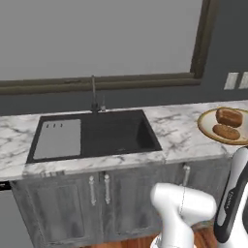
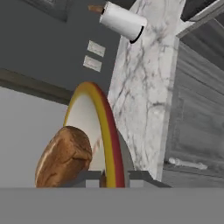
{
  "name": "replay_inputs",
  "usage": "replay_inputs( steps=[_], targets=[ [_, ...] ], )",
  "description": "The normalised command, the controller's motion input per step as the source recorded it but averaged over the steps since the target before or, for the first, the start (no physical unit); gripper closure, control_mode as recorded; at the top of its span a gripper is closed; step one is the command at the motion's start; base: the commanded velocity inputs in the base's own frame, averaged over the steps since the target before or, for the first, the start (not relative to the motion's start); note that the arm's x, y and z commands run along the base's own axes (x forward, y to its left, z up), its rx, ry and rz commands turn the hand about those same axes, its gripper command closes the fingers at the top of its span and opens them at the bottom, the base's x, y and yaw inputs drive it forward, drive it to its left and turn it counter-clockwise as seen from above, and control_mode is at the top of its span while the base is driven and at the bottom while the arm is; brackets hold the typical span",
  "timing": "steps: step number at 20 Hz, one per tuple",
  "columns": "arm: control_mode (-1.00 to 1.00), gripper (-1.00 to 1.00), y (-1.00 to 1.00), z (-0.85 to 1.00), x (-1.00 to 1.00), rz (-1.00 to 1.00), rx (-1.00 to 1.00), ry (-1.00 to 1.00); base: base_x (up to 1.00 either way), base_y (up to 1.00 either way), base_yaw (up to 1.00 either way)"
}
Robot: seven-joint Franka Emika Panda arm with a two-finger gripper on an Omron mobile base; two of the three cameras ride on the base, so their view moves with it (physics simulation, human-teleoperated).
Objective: Pick up the heated bread from the toaster oven and place it in the bowl. Then move the bread bowl to the dining counter.
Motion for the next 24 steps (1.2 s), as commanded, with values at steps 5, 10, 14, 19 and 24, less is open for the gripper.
replay_inputs(
  steps=[5, 10, 14, 19, 24],
  targets=[
    [1.0, 1.0, 0.0, 0.0, 0.0, 0.0, 0.0, 0.0, -0.03, 0.0, 1.0],
    [1.0, 1.0, 0.0, 0.0, 0.0, 0.0, 0.0, 0.0, 0.0, 0.0, 1.0],
    [1.0, 1.0, 0.0, 0.0, 0.0, 0.0, 0.0, 0.0, 0.0, 0.06, 1.0],
    [1.0, 1.0, 0.0, 0.0, 0.0, 0.0, 0.0, 0.0, 0.0, 0.14, 0.99],
    [1.0, 1.0, 0.0, 0.0, 0.0, 0.0, 0.0, 0.0, 0.0, 0.2, 0.96]
  ],
)
